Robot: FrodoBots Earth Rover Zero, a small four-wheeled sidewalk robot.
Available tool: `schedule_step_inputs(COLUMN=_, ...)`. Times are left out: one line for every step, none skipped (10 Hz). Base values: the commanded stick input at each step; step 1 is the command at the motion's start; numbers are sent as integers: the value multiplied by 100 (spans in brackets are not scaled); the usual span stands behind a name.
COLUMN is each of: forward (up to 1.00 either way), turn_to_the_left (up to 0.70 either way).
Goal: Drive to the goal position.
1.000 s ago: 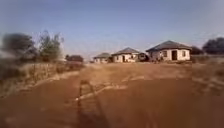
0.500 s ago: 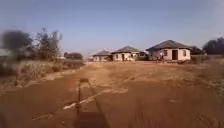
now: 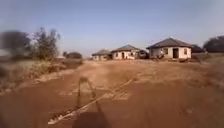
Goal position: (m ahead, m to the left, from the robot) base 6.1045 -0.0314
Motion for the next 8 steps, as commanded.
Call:
schedule_step_inputs(forward=70, turn_to_the_left=0)
schedule_step_inputs(forward=70, turn_to_the_left=0)
schedule_step_inputs(forward=70, turn_to_the_left=0)
schedule_step_inputs(forward=70, turn_to_the_left=0)
schedule_step_inputs(forward=70, turn_to_the_left=0)
schedule_step_inputs(forward=70, turn_to_the_left=0)
schedule_step_inputs(forward=70, turn_to_the_left=0)
schedule_step_inputs(forward=70, turn_to_the_left=0)
